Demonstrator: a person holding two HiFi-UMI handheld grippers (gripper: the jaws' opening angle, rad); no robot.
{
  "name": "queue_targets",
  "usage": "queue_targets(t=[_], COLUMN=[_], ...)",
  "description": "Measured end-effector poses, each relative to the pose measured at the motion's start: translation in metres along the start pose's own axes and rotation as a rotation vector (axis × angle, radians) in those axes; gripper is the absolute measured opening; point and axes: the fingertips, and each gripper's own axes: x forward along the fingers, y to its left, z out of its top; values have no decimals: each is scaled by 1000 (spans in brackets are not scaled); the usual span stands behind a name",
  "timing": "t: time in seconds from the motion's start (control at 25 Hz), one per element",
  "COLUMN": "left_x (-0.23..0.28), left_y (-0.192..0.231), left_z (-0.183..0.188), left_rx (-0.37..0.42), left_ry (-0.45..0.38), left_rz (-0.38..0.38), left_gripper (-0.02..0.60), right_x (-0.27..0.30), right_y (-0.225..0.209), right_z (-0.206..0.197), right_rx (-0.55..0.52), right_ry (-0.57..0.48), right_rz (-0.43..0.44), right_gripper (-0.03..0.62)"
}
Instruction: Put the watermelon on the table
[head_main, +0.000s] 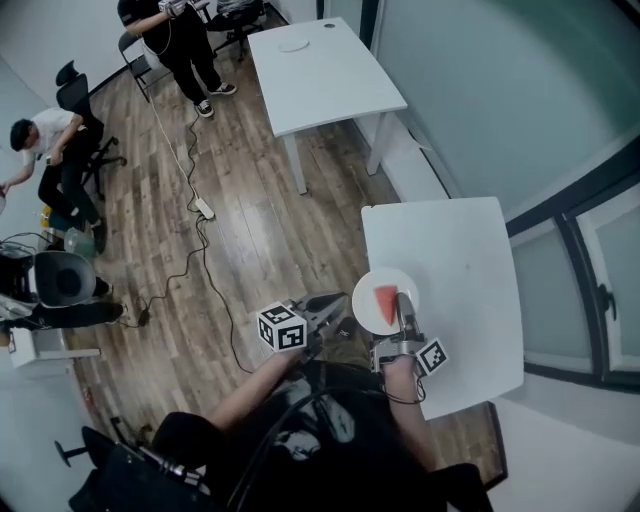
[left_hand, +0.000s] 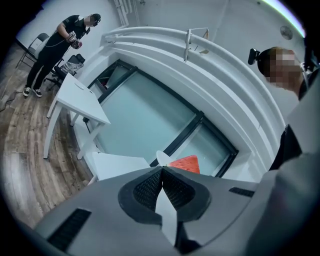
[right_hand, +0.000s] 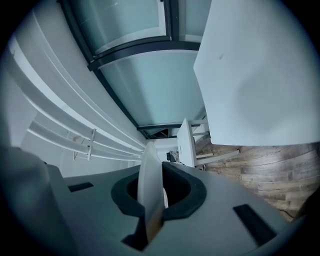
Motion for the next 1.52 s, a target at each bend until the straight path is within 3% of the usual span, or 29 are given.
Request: queue_targets(t=[0.32, 0.6, 0.92, 1.16, 1.52], left_x=[62, 97, 151, 172, 160], left_y=[55, 117, 193, 234, 254], left_z=[11, 21, 18, 29, 45], left_rx=[-9, 24, 32, 31, -23], left_ry=[48, 74, 165, 203, 195], left_rz=[69, 78, 87, 108, 118], left_gripper=[5, 5, 5, 5, 5], right_x=[54, 108, 175, 226, 243], right_y=[-46, -96, -183, -225, -252], right_z=[42, 58, 98, 114, 128], right_rx=[-16, -86, -84, -72, -240], right_ry=[73, 80, 3, -20, 38], right_rz=[-68, -99, -270, -341, -515], right_gripper=[21, 21, 21, 21, 23])
